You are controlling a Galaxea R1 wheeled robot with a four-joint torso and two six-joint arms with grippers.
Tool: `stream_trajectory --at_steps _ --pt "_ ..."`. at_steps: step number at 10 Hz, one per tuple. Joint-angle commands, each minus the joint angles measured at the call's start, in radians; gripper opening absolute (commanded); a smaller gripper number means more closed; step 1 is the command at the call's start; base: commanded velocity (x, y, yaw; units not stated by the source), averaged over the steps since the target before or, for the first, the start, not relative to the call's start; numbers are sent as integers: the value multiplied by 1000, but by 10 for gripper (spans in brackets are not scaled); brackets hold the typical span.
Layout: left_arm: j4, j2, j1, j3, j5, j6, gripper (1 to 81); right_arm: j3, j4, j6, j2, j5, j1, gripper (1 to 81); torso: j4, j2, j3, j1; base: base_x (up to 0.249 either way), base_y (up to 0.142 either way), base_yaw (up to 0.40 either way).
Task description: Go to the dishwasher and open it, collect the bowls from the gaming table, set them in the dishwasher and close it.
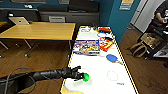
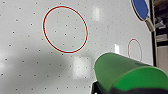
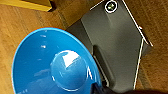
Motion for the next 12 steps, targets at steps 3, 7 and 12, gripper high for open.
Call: stream_trajectory --at_steps 3,7,12 --pt "134 -360 -35 398 36 -2 10 22 -12 -6 -41 -77 -2 10 0 0 52 0 0 0 0" --pt "345 -415 227 449 30 -13 10 25 -14 -8 -38 -77 -18 10 0 0 125 0 0 0 0" --pt "640 -402 517 440 28 -59 10 16 -20 -9 -38 -75 -31 10 0 0 221 -1 0 0 0"
